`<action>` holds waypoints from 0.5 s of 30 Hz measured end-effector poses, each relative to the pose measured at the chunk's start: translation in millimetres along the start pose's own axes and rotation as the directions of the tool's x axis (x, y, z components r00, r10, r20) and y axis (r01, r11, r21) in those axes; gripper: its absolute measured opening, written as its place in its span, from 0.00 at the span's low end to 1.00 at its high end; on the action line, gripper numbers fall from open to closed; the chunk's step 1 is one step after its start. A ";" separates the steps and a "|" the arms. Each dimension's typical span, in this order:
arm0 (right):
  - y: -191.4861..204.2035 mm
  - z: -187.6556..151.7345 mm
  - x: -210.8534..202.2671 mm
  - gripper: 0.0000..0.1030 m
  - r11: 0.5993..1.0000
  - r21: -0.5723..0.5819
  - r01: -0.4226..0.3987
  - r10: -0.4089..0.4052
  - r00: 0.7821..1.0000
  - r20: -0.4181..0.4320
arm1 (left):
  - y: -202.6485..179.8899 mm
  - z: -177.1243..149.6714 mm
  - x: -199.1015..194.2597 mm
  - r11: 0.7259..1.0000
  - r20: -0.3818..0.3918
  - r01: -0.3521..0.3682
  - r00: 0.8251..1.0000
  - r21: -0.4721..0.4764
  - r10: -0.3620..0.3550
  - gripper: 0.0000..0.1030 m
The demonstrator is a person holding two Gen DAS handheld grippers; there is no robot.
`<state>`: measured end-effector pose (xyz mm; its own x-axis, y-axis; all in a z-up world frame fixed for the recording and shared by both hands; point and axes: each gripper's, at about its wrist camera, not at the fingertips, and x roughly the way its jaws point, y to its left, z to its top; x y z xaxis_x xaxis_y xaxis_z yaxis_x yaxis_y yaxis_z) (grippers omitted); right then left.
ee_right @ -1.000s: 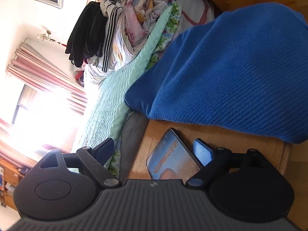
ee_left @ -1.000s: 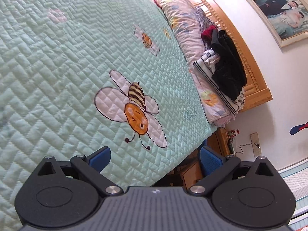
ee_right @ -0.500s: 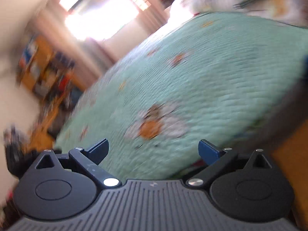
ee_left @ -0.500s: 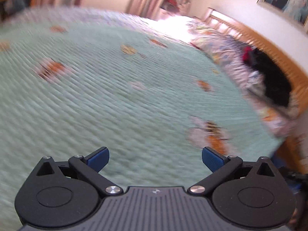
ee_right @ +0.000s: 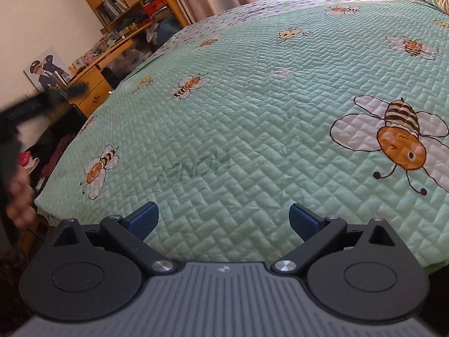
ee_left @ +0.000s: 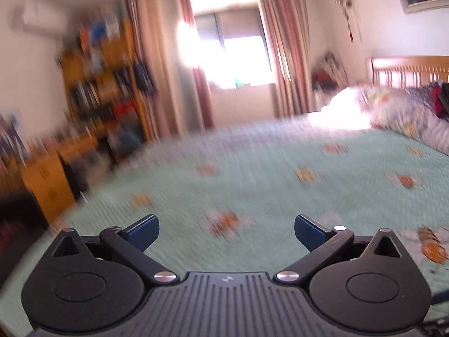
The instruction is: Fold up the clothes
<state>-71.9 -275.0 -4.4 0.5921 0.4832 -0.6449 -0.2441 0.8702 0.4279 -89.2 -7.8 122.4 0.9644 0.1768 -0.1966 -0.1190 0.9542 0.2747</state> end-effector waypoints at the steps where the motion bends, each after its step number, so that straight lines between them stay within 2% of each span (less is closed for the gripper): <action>1: 0.1 -0.8 -0.6 0.96 1.000 0.003 0.004 -0.004 1.000 0.007 | -1.1 4.5 -10.5 0.997 0.057 -0.076 0.996 0.009 0.075 0.99; 2: -0.7 -0.6 -1.0 0.96 1.000 0.009 0.006 -0.006 1.000 0.012 | -3.3 6.7 -19.0 0.987 0.098 -0.162 0.982 -0.001 0.161 1.00; 3: -1.7 -0.5 -1.1 0.96 1.000 0.017 0.005 -0.005 1.000 0.013 | -5.4 8.9 -27.6 0.969 0.137 -0.246 0.960 -0.015 0.246 1.00; 4: -3.2 -0.9 -0.2 0.96 1.000 0.026 0.004 -0.004 1.000 0.012 | -5.8 10.5 -30.6 0.960 0.133 -0.278 0.951 -0.029 0.279 1.00; 5: -4.9 -1.0 1.8 0.96 0.999 0.035 0.005 -0.006 1.000 0.008 | -4.9 11.5 -29.4 0.962 0.098 -0.271 0.957 -0.041 0.274 1.00; 6: -6.3 -1.3 3.4 0.96 0.999 0.042 0.009 -0.009 1.000 0.003 | -3.0 13.1 -24.7 0.975 0.041 -0.215 0.975 -0.047 0.217 1.00; 7: -8.1 -2.2 5.5 0.96 0.999 0.048 0.011 -0.011 1.000 -0.002 | -0.2 14.3 -16.1 0.990 -0.032 -0.127 0.992 -0.054 0.126 1.00; 9: -11.0 -4.6 7.7 0.96 0.998 0.061 0.009 -0.009 1.000 -0.009 | 2.8 12.0 0.0 0.996 -0.130 -0.030 0.991 -0.087 0.019 1.00; 11: -14.2 -7.0 8.9 0.96 0.997 0.075 0.005 -0.004 1.000 -0.015 | 3.1 6.2 11.3 0.995 -0.170 -0.005 0.985 -0.100 -0.012 1.00; 15: -20.5 -11.1 9.9 0.96 0.995 0.104 0.001 0.001 1.000 -0.022 | -4.4 0.9 16.5 0.997 -0.197 0.016 0.980 -0.077 -0.031 1.00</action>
<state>-69.5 -286.9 -26.7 0.5745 0.4860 -0.6586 -0.1624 0.8563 0.4902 -72.6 -9.3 118.8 0.9021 0.1916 -0.3867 -0.1217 0.9726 0.1980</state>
